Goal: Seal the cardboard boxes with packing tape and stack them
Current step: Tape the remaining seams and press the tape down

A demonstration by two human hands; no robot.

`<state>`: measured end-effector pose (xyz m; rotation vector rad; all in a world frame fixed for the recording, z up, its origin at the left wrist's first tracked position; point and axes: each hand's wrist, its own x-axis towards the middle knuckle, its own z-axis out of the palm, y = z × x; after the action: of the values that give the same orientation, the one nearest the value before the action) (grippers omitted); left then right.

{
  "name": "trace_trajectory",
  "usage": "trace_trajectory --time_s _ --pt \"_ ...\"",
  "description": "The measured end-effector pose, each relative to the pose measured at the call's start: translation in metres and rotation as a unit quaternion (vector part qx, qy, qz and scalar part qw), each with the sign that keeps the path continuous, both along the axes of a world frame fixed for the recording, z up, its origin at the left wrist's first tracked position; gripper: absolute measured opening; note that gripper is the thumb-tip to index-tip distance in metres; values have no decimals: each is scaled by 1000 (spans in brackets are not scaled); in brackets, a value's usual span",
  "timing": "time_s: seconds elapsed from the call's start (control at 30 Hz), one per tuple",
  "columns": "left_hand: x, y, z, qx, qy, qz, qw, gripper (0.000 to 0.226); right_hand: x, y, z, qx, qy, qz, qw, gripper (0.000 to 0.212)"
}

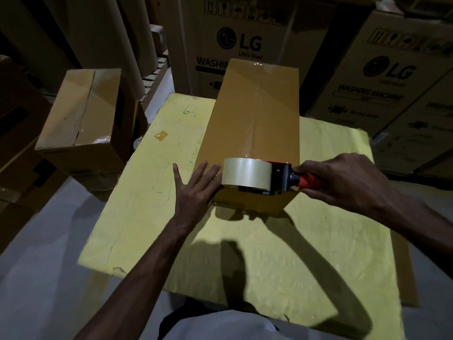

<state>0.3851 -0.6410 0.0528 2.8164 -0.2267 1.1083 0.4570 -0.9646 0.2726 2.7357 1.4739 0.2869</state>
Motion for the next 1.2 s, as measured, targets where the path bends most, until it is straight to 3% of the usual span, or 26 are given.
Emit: trace_trajectory --time_s 0.47,0.6,0.7,0.83,1.1,1.2 --pt "-5 -8 -4 -3 34 31 999 50 -2 -66 10 10 16 -63 998 49" --pt "-6 -40 7 -8 80 75 994 73 -1 -67 12 17 14 -81 996 49" --pt "0 -81 9 0 93 10 996 85 -1 -68 13 14 13 -91 996 50" --pt "7 -113 8 -85 108 -20 990 82 -1 -72 16 13 28 -114 993 47" --pt "16 -92 -3 -20 37 6 999 86 -2 -69 14 20 35 -112 993 45" --pt "18 -80 -9 21 11 7 1000 72 -2 -70 11 19 32 -104 994 46"
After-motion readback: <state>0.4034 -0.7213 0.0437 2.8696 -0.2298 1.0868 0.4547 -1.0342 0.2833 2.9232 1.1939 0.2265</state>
